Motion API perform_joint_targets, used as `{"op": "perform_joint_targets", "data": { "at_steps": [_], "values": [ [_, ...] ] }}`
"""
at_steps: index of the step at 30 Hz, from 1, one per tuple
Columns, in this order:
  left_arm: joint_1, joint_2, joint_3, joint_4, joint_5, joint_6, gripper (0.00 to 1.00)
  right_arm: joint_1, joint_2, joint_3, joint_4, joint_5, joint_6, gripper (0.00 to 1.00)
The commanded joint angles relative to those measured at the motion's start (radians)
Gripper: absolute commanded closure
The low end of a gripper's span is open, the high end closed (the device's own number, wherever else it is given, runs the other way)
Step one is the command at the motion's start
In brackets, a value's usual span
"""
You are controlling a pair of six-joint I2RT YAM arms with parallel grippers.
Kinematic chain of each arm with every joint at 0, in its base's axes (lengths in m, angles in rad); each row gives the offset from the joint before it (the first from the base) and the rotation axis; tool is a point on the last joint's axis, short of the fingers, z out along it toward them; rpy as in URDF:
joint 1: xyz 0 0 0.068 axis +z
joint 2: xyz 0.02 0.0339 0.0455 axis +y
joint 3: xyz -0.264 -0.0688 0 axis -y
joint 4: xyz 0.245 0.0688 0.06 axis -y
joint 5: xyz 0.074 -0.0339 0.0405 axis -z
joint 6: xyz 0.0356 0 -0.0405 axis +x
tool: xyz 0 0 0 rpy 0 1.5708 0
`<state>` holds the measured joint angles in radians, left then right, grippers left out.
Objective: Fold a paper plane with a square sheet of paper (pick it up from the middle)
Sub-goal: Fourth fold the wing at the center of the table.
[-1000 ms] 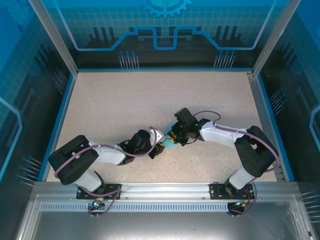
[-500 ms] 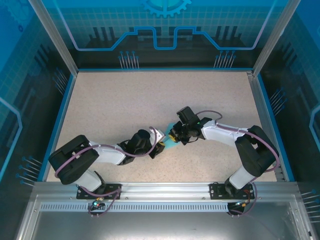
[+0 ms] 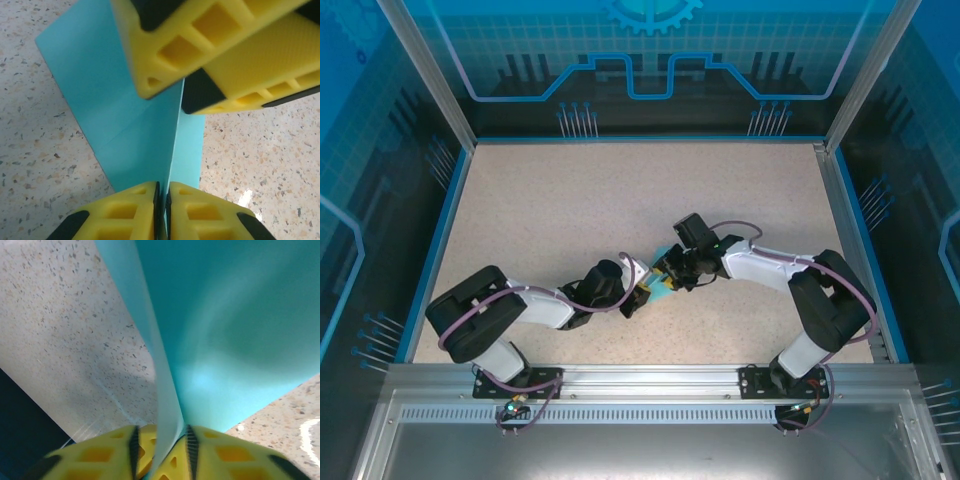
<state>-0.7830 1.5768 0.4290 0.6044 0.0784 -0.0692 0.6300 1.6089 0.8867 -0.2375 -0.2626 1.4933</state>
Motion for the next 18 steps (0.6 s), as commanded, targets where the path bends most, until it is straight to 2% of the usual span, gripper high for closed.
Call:
{"op": "perform_joint_targets", "data": {
  "at_steps": [1,4,6,13,18],
  "values": [
    [-0.008,0.012,0.001,0.028,0.037,-0.075,0.87,-0.031,-0.041,0.012,-0.029,0.008,-0.134,0.51],
    [-0.006,0.011,-0.002,0.021,0.042,-0.136,0.87,-0.044,-0.070,-0.002,0.010,0.012,-0.265,0.41],
    [-0.006,0.008,-0.004,0.021,0.052,-0.178,0.87,-0.049,-0.089,-0.045,0.013,0.027,-0.334,0.39],
    [-0.007,0.001,-0.009,0.014,0.051,-0.278,0.87,-0.051,-0.195,-0.178,0.134,0.076,-0.514,0.41],
    [-0.005,-0.001,-0.005,-0.005,0.046,-0.298,0.87,-0.054,-0.208,-0.226,0.190,0.046,-0.528,0.47]
  ]
}}
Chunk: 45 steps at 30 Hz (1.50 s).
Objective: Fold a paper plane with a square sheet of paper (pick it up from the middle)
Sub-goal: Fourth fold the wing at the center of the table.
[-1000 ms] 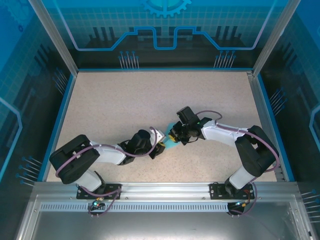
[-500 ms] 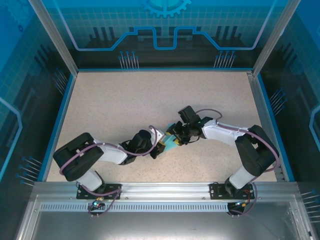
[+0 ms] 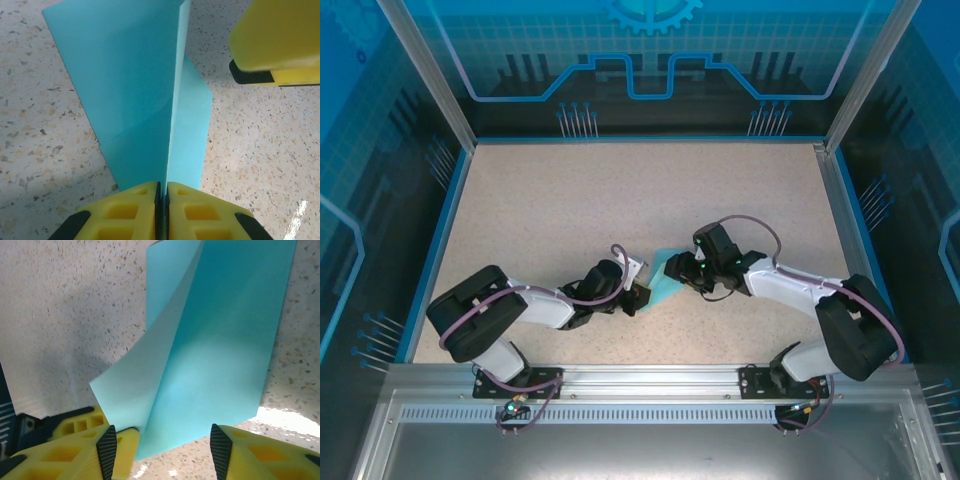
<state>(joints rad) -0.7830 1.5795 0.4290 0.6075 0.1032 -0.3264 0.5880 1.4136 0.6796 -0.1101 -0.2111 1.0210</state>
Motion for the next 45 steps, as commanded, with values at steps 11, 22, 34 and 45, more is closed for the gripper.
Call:
{"op": "perform_joint_targets", "data": {
  "at_steps": [11,22,34,45],
  "values": [
    [-0.006,0.001,0.005,-0.031,0.023,-0.082,0.85,-0.012,0.134,0.013,0.204,-0.090,-0.031,0.51],
    [-0.007,-0.029,0.017,-0.099,0.062,-0.121,0.76,-0.014,0.185,-0.027,0.265,-0.086,-0.002,0.48],
    [-0.006,-0.094,-0.010,-0.149,0.076,-0.114,0.74,-0.020,0.203,-0.037,0.258,-0.077,0.012,0.47],
    [-0.006,-0.102,0.006,-0.209,0.074,-0.109,0.77,-0.022,0.203,-0.033,0.256,-0.084,0.014,0.47]
  ]
}}
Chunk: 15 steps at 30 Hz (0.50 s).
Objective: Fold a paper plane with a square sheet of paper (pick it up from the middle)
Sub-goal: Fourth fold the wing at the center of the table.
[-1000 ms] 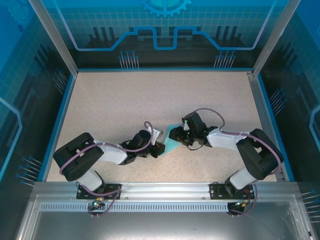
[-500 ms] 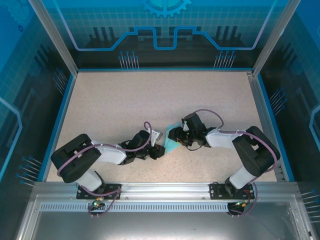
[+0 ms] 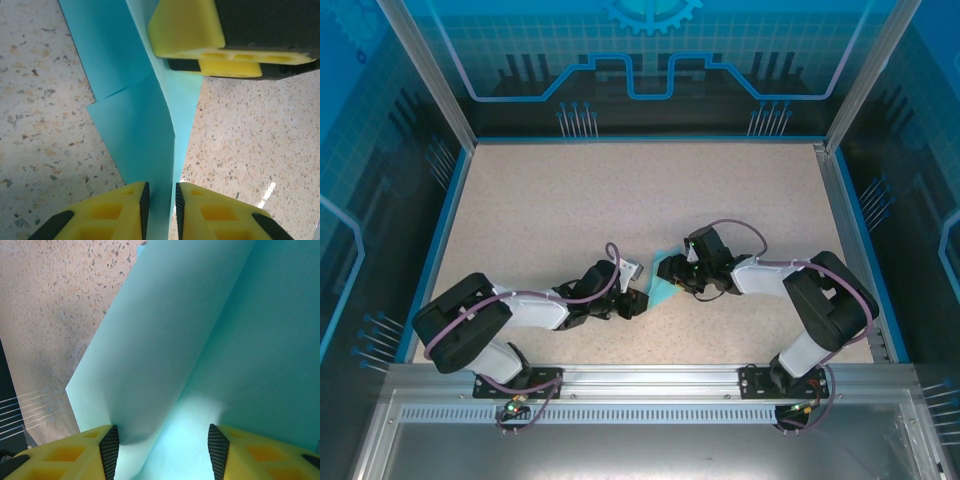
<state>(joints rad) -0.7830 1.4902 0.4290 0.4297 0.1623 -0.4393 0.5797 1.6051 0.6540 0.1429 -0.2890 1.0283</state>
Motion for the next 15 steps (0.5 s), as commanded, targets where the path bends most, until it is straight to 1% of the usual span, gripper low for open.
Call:
{"op": "perform_joint_targets", "data": {
  "at_steps": [1,8,15],
  "values": [
    [-0.006,-0.012,0.005,-0.035,0.016,0.003,0.77,-0.013,0.012,-0.007,0.006,-0.009,0.007,0.46],
    [-0.006,0.008,0.013,-0.034,0.026,0.006,0.82,-0.014,0.018,-0.003,0.011,-0.018,0.007,0.45],
    [-0.005,0.034,0.022,-0.024,0.047,0.000,0.83,-0.014,0.032,-0.005,0.048,-0.056,0.008,0.44]
  ]
}}
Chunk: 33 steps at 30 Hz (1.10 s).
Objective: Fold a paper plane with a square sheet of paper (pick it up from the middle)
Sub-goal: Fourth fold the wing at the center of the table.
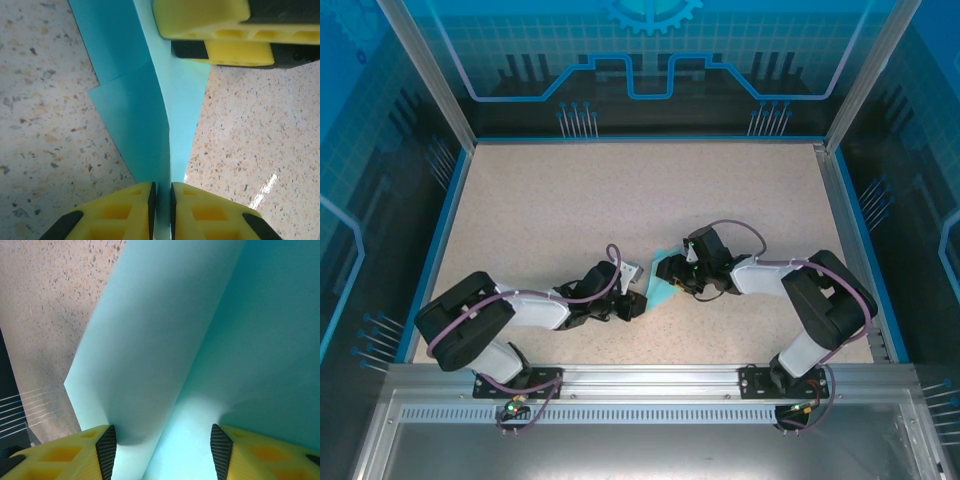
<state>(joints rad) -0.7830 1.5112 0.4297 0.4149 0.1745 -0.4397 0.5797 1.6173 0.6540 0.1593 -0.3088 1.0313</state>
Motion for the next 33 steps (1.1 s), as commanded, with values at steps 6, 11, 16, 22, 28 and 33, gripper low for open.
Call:
{"op": "perform_joint_targets", "data": {
  "at_steps": [6,11,16,22,28,33],
  "values": [
    [-0.006,0.024,0.031,-0.017,0.044,-0.012,0.82,-0.014,0.025,-0.005,0.038,-0.043,0.003,0.44],
    [-0.007,-0.001,0.029,-0.028,0.034,-0.018,0.81,-0.013,0.016,-0.007,0.021,-0.029,0.000,0.44],
    [-0.006,-0.025,0.028,-0.053,0.020,-0.053,0.75,-0.014,0.006,-0.007,0.002,-0.018,-0.005,0.44],
    [-0.007,-0.063,0.007,-0.075,0.006,-0.059,0.78,-0.013,0.004,-0.008,0.000,-0.016,-0.005,0.44],
    [-0.007,-0.036,0.012,-0.069,0.010,-0.055,0.80,-0.014,0.007,-0.008,0.002,-0.016,-0.002,0.44],
    [-0.006,-0.012,0.018,-0.061,0.023,-0.057,0.81,-0.013,0.010,-0.012,0.002,-0.018,0.001,0.44]
  ]
}}
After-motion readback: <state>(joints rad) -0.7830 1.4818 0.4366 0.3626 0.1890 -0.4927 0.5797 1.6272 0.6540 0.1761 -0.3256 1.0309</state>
